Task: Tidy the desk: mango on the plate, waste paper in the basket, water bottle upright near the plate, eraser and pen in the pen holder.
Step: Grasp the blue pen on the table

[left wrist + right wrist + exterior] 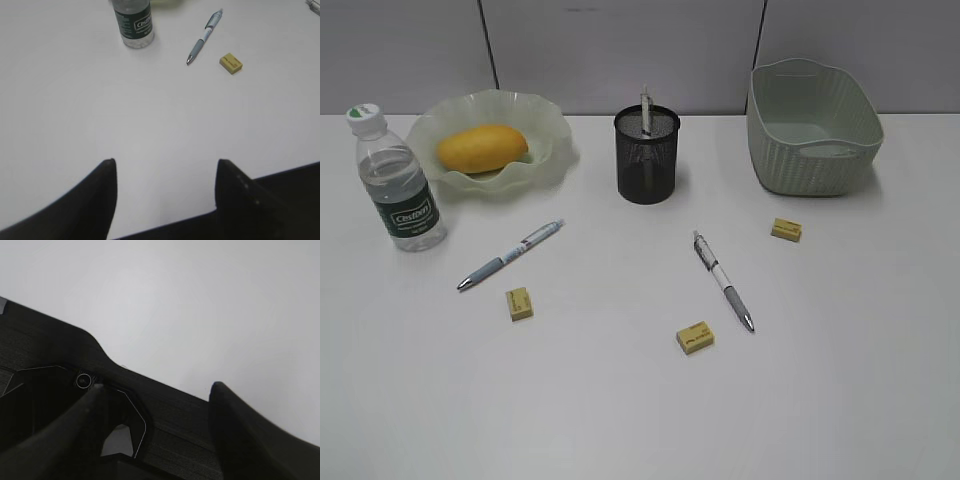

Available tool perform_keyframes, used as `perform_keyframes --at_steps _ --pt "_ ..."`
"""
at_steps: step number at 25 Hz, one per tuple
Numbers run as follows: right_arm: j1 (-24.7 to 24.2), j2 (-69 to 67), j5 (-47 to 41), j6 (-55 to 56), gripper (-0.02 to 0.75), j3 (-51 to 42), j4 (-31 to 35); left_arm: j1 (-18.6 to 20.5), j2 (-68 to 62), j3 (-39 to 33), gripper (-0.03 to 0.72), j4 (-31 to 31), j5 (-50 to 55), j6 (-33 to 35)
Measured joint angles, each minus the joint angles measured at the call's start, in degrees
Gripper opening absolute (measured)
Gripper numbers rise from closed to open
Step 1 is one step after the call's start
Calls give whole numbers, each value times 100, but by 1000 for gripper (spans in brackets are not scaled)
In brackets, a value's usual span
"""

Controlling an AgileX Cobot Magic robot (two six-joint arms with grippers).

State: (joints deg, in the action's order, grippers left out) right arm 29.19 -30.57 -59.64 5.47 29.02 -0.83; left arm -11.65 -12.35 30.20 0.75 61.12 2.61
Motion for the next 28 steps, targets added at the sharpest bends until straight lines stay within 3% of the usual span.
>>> perform_keyframes --at_steps 6,14,22,28 --pt "0 0 0 0 499 -4 0 0 -220 218 469 17 -455 0" --pt "0 0 5 0 498 -4 0 0 -1843 864 469 43 -1326 41" --pt "0 0 5 0 498 -4 0 0 -3991 2234 469 206 -1625 286" --pt "0 0 5 0 498 -4 0 -414 -5322 3339 469 567 -1585 797"
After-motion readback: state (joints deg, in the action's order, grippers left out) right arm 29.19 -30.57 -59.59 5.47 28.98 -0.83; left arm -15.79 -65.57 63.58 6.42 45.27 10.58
